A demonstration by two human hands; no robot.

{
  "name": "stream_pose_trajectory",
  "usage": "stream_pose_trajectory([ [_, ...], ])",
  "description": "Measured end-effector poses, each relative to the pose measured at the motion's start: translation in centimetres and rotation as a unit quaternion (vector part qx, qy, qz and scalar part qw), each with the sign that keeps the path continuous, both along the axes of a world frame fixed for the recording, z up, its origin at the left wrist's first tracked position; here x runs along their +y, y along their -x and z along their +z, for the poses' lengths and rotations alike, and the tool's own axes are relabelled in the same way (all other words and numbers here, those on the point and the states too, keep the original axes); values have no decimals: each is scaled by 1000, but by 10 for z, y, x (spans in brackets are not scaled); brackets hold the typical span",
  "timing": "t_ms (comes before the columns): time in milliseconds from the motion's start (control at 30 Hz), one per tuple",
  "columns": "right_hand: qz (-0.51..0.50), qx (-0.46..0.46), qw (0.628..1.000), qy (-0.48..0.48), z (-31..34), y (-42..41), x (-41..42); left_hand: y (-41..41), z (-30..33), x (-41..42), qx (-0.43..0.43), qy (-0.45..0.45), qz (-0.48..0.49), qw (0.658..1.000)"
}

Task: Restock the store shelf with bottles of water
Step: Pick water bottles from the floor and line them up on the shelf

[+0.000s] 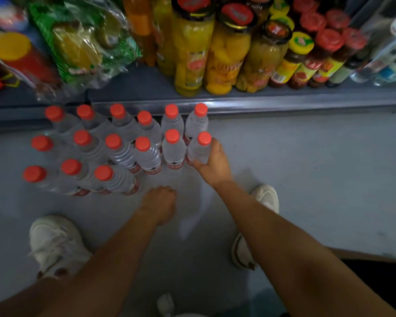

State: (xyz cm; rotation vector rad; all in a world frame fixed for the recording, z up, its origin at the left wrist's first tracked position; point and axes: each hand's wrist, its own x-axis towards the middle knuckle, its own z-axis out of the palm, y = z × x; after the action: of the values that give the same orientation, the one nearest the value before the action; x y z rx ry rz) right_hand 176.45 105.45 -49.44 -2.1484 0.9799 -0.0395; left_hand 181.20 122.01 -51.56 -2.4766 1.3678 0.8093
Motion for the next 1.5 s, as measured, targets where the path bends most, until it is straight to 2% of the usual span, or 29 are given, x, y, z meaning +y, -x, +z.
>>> stream_pose_trajectory([
  [267, -21, -42, 999, -8, -12, -9, -9, 3, -27, 1, 32, -58, -13, 998],
  [433, -14, -55, 998, 17, -11, -7, -10, 3, -29, 4, 42, -63, -10, 997],
  [600, -12, -40, 999, 35, 15, 2, -9, 1, -1, 4, 3, -25, -19, 999],
  [733, 0, -40, 995, 89, 59, 12, -5, -10, 41, 3, -32, 19, -3, 999],
  [1133, 36, -182, 964, 193, 247, 2, 16, -42, 233, 18, -180, 172, 31, 968],
  [1400, 57, -301, 932, 194, 365, -49, 28, -80, 359, 17, -301, 271, 43, 913],
  [1500, 62, -334, 916, 215, 406, -74, 26, -99, 404, 12, -311, 310, 68, 896],
])
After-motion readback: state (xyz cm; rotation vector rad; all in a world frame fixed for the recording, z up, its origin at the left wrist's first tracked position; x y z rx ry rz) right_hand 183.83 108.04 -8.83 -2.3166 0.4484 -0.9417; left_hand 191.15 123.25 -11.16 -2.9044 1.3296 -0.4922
